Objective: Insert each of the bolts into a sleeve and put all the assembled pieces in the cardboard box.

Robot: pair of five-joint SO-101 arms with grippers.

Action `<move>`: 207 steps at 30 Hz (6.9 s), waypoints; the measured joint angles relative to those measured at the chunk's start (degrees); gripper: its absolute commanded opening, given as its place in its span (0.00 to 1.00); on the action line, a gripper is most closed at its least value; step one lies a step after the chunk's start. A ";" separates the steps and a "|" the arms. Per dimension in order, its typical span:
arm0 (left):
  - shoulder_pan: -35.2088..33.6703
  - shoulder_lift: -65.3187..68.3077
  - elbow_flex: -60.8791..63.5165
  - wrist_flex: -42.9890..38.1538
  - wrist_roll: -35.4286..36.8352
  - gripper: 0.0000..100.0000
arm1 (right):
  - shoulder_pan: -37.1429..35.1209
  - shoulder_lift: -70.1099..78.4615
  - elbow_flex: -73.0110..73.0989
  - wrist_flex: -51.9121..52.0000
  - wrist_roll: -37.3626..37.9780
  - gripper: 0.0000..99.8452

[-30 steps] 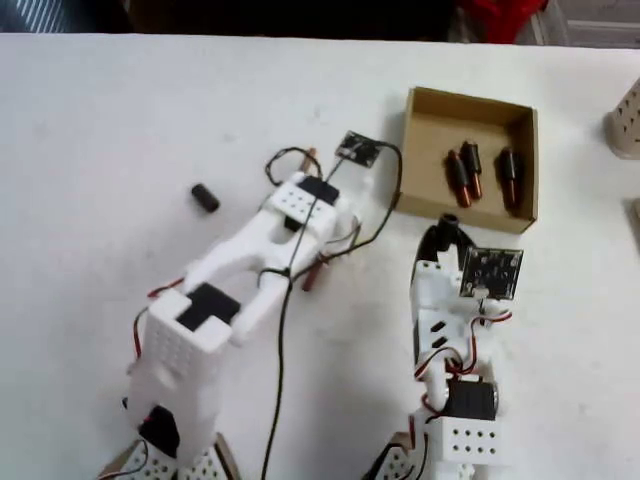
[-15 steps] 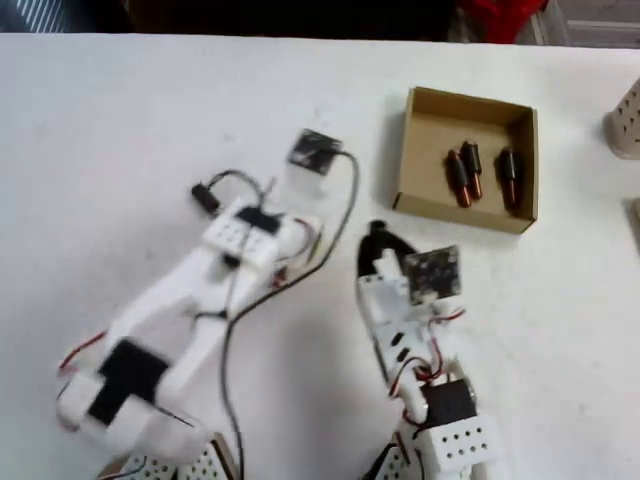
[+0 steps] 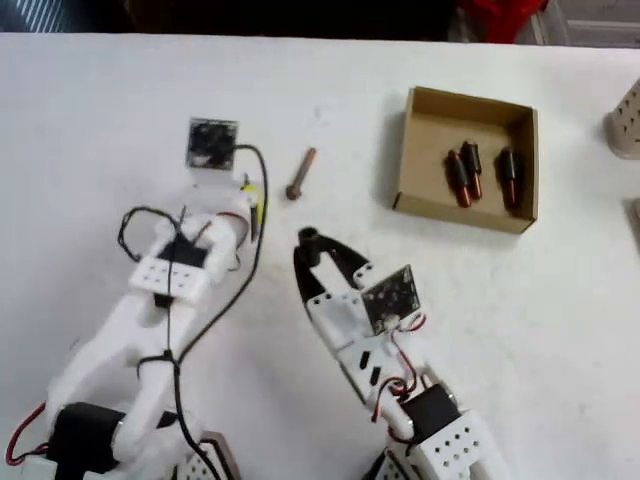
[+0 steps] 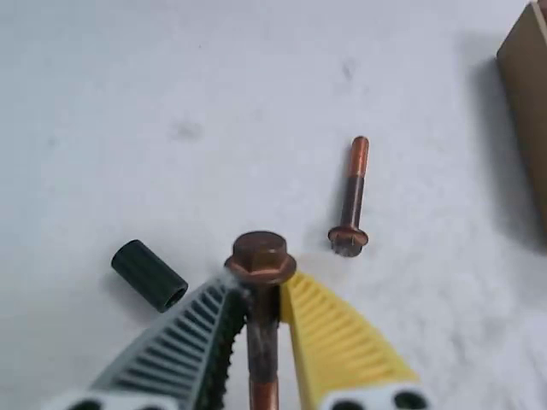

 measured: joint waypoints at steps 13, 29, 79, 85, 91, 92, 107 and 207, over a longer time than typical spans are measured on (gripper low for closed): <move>-1.58 0.00 15.47 -38.07 3.87 0.02 | -2.11 0.00 0.00 -1.58 0.00 0.02; -1.14 -17.32 22.95 -52.04 1.93 0.02 | 0.62 0.00 0.00 -0.97 0.00 0.02; 21.71 -44.31 13.36 -0.26 4.84 0.02 | 1.23 0.09 0.00 0.44 0.00 0.02; 21.71 -44.04 13.36 -0.35 4.84 0.02 | 1.23 0.09 0.00 0.44 0.00 0.02; 21.71 -44.04 13.27 1.23 4.84 0.02 | 1.23 0.18 0.00 0.44 0.09 0.02; 21.71 -44.04 13.27 1.49 4.84 0.02 | 1.23 0.18 0.00 0.53 0.09 0.02; 19.78 -43.08 14.59 3.60 5.19 0.02 | 1.14 0.09 0.00 0.44 0.09 0.02; -7.65 -84.04 42.73 38.07 -2.11 0.02 | 30.86 0.18 -18.81 24.53 0.18 0.02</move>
